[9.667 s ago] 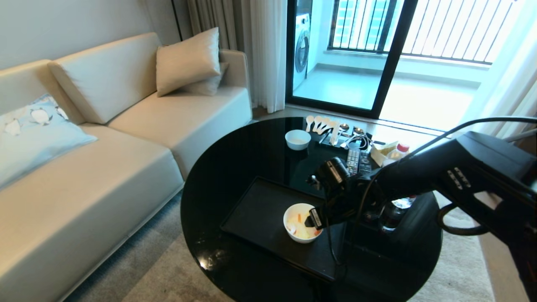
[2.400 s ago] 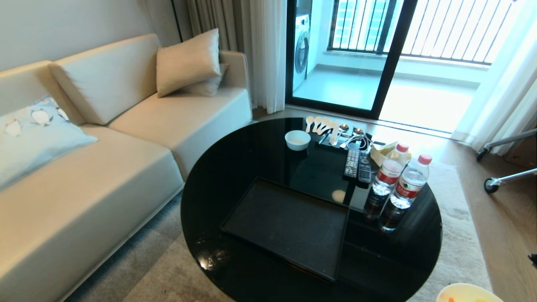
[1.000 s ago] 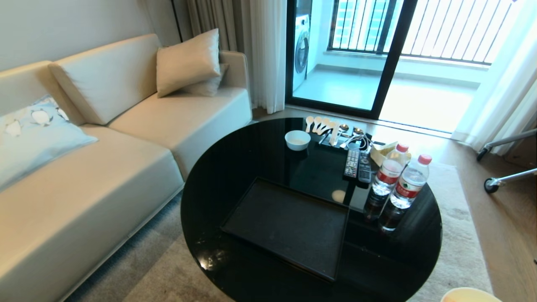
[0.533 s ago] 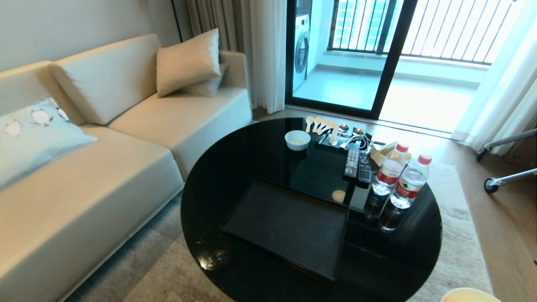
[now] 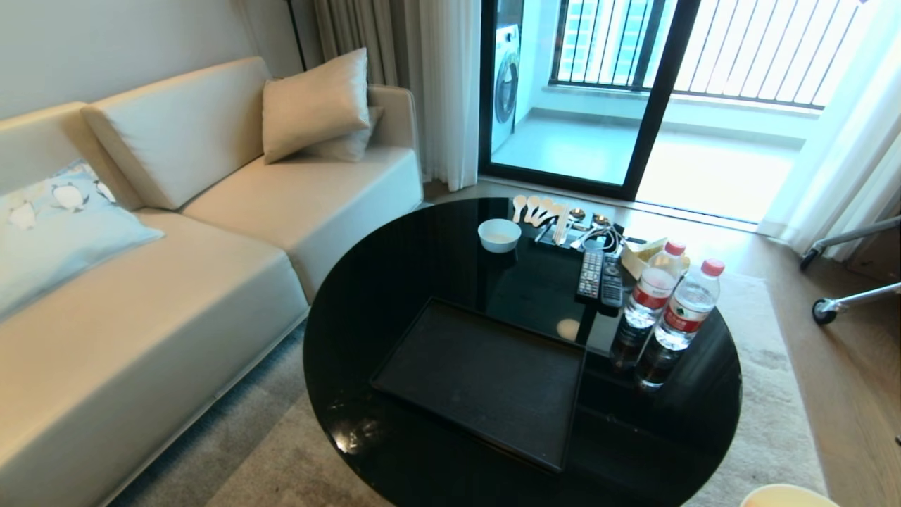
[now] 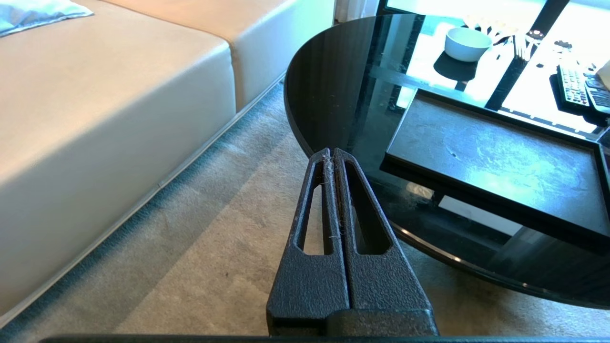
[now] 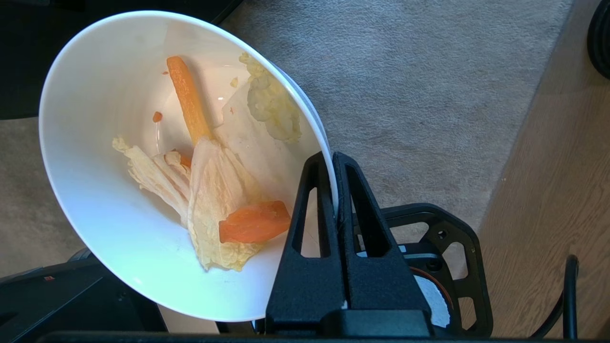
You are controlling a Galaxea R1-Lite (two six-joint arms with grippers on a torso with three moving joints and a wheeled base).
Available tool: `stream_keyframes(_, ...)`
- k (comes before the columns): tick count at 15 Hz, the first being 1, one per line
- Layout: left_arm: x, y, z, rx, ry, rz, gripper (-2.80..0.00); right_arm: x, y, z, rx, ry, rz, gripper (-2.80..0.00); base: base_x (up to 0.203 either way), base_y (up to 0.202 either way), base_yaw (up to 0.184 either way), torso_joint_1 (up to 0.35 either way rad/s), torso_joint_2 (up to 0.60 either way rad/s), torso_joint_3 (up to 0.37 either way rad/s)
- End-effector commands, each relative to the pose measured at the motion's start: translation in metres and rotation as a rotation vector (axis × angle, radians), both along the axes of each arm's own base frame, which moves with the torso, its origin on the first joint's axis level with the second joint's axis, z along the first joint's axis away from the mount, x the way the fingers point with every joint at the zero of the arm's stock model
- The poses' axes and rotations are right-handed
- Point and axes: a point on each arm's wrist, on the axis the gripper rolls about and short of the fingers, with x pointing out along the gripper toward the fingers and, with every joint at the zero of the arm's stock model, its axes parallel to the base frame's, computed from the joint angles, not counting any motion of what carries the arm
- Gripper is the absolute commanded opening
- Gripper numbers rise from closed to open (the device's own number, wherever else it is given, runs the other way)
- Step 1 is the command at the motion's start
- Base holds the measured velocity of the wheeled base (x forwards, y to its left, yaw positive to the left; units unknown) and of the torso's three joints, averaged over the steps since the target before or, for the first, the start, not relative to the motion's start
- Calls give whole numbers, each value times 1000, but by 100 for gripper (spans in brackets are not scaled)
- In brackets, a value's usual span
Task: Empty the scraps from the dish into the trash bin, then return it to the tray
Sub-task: Move the bowl over the trash can
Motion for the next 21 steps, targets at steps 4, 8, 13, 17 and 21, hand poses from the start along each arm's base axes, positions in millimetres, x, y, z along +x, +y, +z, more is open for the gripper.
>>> stream_keyframes(4, 0, 0, 0, -1, -1, 0, -280, 0, 0, -1, -2, 13, -1, -280, 0, 0, 0, 0, 0, 0)
stream_keyframes(8, 0, 0, 0, -1, -1, 0, -280, -1, 0, -3, -2, 20, -3, -280, 0, 0, 0, 0, 0, 0)
stream_keyframes(13, 0, 0, 0, -1, -1, 0, -280, -3, 0, -6, 18, 33, 10, -280, 0, 0, 0, 0, 0, 0)
stream_keyframes(17, 0, 0, 0, -1, -1, 0, -280, -2, 0, -5, 25, 27, 13, -280, 0, 0, 0, 0, 0, 0)
stream_keyframes(21, 0, 0, 0, -1, -1, 0, -280, -1, 1, -3, 44, 8, 27, -280, 0, 0, 0, 0, 0, 0)
